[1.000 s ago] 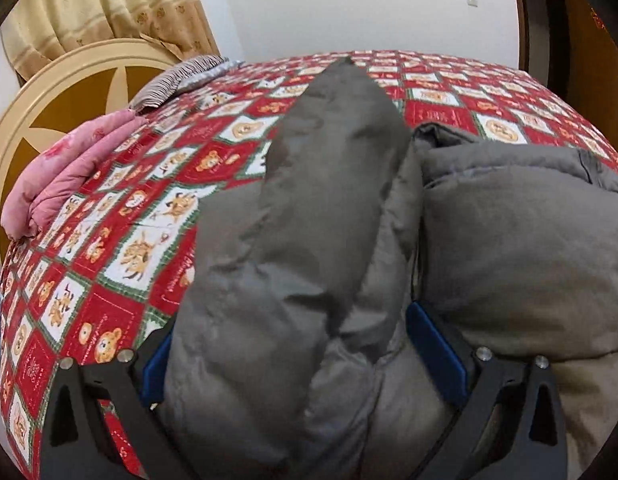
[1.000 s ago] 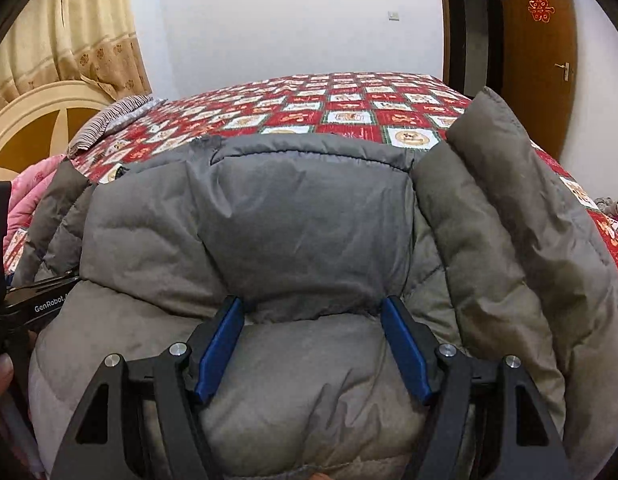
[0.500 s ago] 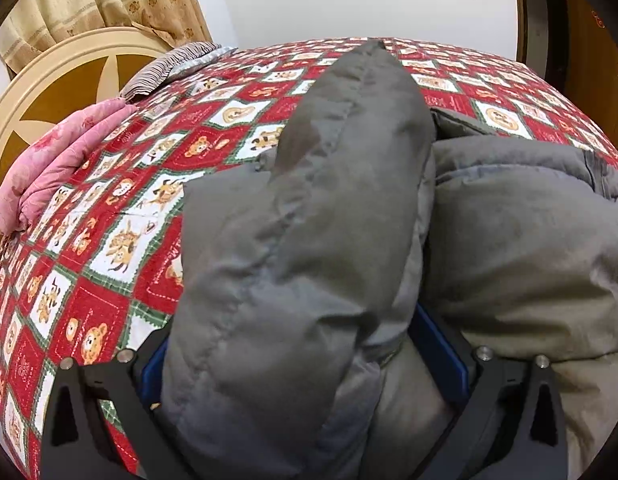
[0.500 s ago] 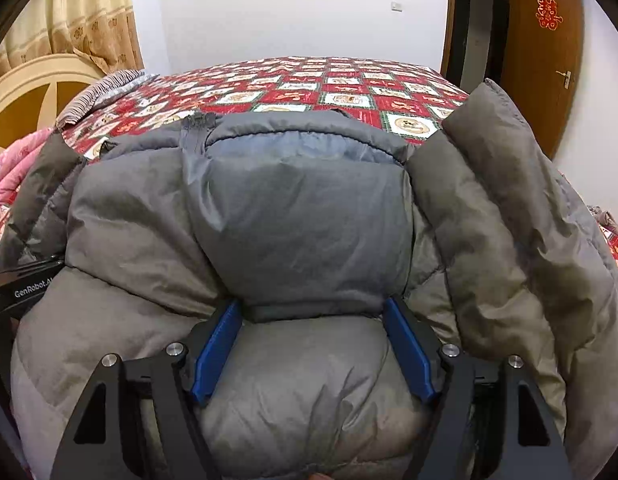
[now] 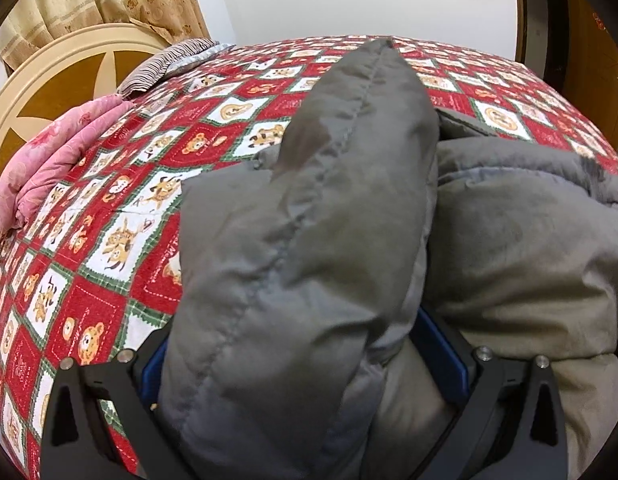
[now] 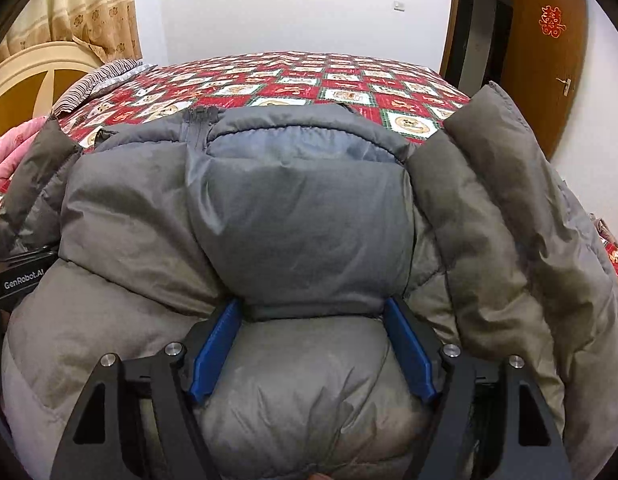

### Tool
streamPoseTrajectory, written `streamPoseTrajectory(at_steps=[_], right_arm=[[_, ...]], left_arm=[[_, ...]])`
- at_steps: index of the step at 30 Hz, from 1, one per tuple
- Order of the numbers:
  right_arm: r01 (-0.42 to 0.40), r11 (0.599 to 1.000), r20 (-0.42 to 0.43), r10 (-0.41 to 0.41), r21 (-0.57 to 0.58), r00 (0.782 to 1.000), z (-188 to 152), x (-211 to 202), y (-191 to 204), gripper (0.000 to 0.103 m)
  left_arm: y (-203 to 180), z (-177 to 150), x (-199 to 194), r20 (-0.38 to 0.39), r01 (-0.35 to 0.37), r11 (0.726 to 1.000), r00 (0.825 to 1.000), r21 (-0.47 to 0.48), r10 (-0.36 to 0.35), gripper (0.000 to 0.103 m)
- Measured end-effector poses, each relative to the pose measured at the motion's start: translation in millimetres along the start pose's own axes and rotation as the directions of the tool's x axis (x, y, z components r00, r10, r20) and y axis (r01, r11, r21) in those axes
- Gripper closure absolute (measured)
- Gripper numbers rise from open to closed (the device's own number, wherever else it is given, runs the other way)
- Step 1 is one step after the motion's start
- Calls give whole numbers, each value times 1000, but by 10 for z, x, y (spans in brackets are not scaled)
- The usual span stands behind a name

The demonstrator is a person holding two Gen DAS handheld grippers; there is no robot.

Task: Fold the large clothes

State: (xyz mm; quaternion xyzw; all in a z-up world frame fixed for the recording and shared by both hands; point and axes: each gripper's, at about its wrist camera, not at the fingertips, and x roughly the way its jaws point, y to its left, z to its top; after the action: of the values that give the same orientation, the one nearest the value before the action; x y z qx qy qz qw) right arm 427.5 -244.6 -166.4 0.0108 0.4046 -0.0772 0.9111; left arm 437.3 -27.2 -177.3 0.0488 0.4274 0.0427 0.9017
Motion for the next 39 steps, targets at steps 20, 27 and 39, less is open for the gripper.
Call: streamPoseTrajectory(at_steps=[20, 27, 39], right_arm=[[-68, 991, 90, 78, -117, 993, -600, -685, 371, 25], [31, 979, 52, -21, -200, 998, -646, -533, 548, 25], [-63, 989, 73, 73, -138, 995, -720, -715, 290, 24]], left_arm=[[793, -594, -268, -40, 244, 955, 966, -167, -254, 0], [666, -595, -338, -21, 287, 954, 957, -90, -290, 26], [647, -570, -680, 46, 367, 930, 929, -5, -366, 91]])
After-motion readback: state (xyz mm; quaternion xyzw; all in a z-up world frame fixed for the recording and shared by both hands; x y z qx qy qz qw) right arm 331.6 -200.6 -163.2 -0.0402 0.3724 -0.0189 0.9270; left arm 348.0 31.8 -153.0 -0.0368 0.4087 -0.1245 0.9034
